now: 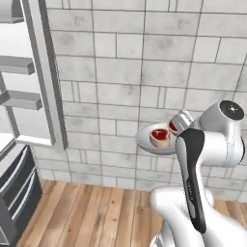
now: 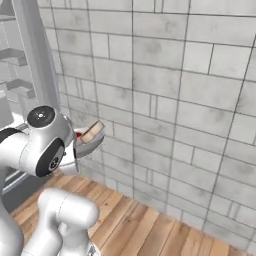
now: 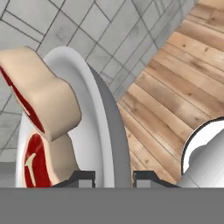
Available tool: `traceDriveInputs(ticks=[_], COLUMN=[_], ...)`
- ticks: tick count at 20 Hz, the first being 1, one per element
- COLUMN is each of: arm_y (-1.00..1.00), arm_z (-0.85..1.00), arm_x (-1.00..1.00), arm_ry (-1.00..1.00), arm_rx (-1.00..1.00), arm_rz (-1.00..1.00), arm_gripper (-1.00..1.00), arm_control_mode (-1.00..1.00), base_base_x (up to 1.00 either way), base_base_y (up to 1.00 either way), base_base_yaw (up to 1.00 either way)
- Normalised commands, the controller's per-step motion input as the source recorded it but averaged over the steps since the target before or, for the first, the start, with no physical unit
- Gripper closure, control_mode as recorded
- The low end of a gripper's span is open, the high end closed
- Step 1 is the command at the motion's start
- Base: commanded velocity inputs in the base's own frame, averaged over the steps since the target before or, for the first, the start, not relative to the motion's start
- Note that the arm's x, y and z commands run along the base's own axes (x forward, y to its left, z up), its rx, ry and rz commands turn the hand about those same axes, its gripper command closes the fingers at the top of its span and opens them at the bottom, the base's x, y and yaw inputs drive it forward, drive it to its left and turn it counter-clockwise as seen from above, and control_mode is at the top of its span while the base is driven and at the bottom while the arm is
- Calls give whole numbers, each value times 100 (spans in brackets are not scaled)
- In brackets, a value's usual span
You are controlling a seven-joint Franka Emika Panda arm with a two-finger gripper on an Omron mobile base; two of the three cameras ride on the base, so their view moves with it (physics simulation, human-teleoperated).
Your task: Place the bowl with the lemon and squash on the second highest shelf of the fridge. Place the bowl with the steaks on the top shelf of the fridge.
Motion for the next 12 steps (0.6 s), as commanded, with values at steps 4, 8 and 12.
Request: traceDriveInputs(ticks=[4,8,12], arm_y=[0,0,0], arm_z=[0,0,0], arm_x=[0,0,0], arm_ry=[0,0,0], arm_rx=[0,0,0], arm_rz=[0,0,0], arm_gripper=[100,100,100], arm_control_mode=[100,100,100], base_base_x=[3,43,98], base_base_y=[-57,-56,-23], base_base_yaw=[78,74,54])
